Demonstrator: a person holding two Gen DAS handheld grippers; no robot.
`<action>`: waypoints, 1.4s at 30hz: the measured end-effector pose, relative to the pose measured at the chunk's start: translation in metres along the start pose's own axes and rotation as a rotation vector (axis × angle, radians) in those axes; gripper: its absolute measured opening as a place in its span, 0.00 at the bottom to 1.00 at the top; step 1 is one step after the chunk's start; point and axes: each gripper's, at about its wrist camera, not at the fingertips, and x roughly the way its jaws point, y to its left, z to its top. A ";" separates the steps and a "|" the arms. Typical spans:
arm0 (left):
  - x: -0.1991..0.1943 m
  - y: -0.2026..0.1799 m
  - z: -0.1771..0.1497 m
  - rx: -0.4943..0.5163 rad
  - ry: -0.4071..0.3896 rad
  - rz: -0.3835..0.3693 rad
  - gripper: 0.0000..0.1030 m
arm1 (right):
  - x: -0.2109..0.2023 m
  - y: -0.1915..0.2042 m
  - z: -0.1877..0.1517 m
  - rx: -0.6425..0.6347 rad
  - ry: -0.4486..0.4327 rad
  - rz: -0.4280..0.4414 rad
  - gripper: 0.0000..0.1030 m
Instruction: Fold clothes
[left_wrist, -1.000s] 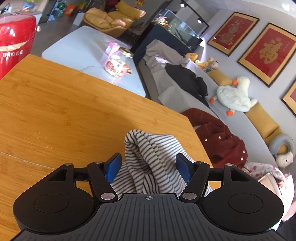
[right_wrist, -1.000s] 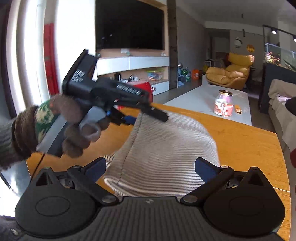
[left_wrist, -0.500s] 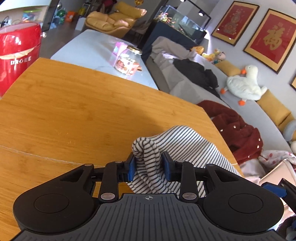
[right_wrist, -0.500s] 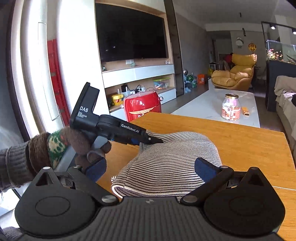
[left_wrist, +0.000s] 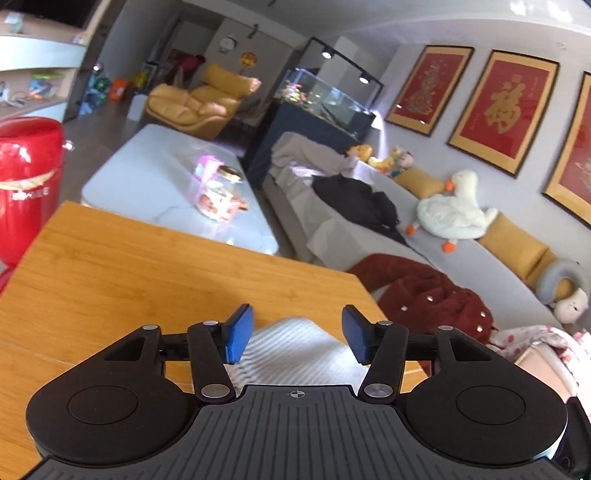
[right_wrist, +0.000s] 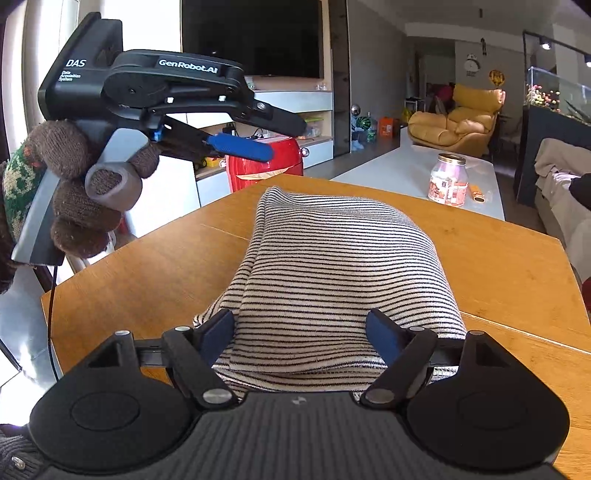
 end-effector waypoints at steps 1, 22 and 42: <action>0.010 -0.003 -0.002 0.006 0.029 -0.002 0.58 | -0.003 -0.002 0.002 0.012 -0.001 0.002 0.83; 0.048 0.013 -0.035 0.067 0.120 0.072 0.57 | -0.008 -0.026 -0.020 0.059 0.098 -0.074 1.00; -0.002 -0.020 -0.091 0.030 0.182 -0.049 0.49 | 0.042 -0.117 0.005 0.526 0.115 0.107 0.92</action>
